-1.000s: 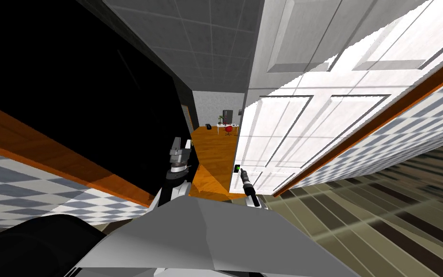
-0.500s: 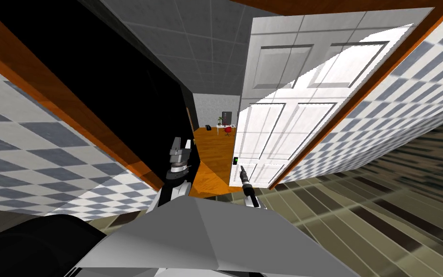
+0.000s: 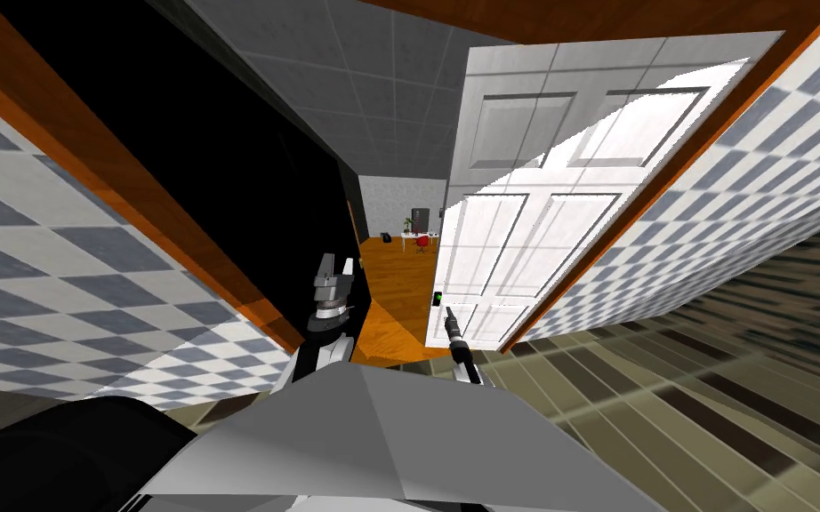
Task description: Push the door open
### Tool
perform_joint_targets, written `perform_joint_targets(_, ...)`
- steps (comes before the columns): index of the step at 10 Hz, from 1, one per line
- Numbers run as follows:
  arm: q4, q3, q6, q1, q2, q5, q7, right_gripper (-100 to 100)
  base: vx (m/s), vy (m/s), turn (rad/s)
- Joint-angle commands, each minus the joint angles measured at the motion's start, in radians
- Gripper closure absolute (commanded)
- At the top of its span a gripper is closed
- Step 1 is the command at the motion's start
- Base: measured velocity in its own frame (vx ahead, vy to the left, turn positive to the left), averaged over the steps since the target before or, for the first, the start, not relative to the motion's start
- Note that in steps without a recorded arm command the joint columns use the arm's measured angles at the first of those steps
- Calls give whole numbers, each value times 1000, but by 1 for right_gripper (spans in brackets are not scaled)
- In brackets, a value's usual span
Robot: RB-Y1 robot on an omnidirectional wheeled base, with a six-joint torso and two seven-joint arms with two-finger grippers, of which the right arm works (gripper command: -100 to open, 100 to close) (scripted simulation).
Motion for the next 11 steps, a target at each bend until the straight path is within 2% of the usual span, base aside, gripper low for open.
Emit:
perform_joint_targets(1,0,-2,-5,2,-4,-1,2,-100,191,-12,24)
perform_joint_targets(4,4,-8,-15,5,-2,-3,6,-100,207,37,24)
perform_joint_targets(7,7,-13,-26,7,16,-5,10,-100,187,24,25)
perform_joint_targets(8,3,-12,-21,9,12,-4,9,-100,74,3,-5)
perform_joint_targets(9,3,-12,-21,9,12,-4,9,100,-17,2,5)
perform_joint_targets(11,3,-12,-21,9,12,-4,9,100,-21,-2,6)
